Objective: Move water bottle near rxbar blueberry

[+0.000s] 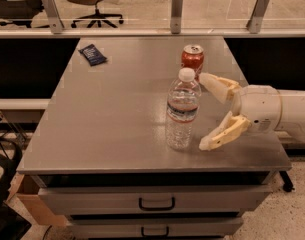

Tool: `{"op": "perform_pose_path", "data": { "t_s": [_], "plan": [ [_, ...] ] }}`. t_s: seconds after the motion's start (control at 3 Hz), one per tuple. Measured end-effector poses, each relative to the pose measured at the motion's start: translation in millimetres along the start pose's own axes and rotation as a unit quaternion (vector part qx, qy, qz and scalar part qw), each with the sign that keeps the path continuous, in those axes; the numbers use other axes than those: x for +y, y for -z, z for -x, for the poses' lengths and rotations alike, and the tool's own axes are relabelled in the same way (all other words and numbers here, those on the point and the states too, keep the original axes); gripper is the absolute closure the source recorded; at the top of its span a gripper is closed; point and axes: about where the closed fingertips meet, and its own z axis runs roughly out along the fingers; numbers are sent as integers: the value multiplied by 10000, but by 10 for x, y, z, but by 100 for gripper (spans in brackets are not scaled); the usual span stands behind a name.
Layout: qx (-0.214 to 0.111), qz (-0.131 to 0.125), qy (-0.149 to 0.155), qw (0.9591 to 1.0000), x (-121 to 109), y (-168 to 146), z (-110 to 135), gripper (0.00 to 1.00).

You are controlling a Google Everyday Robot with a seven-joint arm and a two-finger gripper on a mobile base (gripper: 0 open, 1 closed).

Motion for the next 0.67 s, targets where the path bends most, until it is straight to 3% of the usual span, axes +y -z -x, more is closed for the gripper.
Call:
{"op": "perform_pose_path", "data": {
  "t_s": [0.33,0.67],
  "plan": [
    [-118,158,181,9996,81,-110,95,0],
    [212,112,283,9993,130,-215,123,0]
  ]
}}
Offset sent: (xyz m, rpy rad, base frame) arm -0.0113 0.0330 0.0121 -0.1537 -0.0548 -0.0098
